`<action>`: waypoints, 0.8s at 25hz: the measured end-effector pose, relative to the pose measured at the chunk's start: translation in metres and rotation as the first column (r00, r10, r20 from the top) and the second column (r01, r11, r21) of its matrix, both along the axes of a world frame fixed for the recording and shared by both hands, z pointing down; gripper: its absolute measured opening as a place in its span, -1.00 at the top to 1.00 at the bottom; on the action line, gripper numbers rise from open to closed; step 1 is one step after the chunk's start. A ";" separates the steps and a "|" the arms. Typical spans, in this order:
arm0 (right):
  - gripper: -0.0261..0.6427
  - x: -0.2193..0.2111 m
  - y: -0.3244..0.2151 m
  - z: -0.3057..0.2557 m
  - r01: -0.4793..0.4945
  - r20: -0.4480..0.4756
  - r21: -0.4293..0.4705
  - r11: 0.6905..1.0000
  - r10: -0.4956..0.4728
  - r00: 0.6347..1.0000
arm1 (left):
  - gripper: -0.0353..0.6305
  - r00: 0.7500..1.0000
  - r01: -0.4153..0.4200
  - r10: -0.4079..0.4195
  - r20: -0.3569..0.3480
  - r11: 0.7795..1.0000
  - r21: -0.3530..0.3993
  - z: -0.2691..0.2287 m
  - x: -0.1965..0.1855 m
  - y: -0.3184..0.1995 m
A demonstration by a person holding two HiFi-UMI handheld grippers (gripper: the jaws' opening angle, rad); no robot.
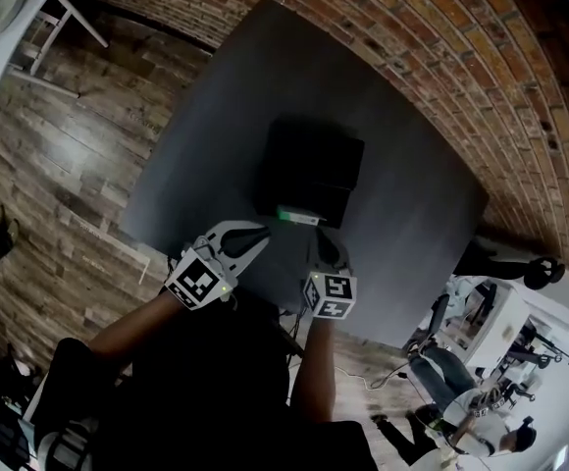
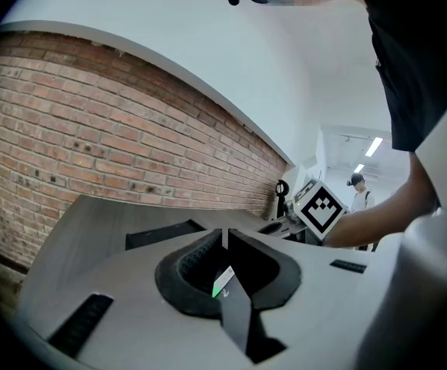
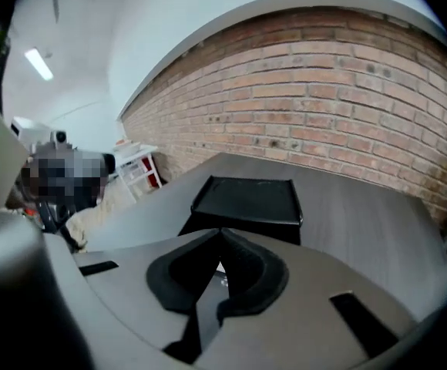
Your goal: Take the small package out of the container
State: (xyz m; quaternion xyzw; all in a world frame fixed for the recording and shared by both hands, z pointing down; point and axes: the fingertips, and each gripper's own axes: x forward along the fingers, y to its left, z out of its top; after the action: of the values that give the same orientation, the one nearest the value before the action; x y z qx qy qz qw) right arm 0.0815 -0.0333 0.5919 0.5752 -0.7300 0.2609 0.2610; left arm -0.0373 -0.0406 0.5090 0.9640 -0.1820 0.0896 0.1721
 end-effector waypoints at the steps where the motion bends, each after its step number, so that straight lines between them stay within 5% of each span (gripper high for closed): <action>1: 0.85 0.002 0.002 -0.006 -0.040 0.036 0.023 0.999 0.039 0.999 | 0.75 1.000 -0.005 0.005 0.002 1.000 0.007 0.000 0.002 0.003; 5: 0.85 0.012 0.008 -0.024 -0.159 0.136 0.104 0.982 0.144 0.980 | 0.74 1.000 -0.009 0.009 0.016 0.999 0.036 0.003 0.012 0.015; 9: 0.85 0.020 0.016 -0.048 -0.192 0.135 0.196 0.962 0.167 0.977 | 0.75 0.999 -0.005 0.002 0.044 0.998 0.069 0.006 0.024 0.029; 20: 0.85 0.032 0.038 -0.083 -0.132 0.194 0.285 0.949 0.078 0.978 | 0.74 0.989 -0.001 -0.029 0.148 0.979 0.202 0.027 0.068 0.060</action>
State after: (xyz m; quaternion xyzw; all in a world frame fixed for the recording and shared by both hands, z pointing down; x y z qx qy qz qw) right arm 0.1130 0.0047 0.5086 0.6198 -0.7498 0.2132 0.0903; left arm 0.0309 0.0194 0.5357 0.9656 -0.2094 0.1418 0.0600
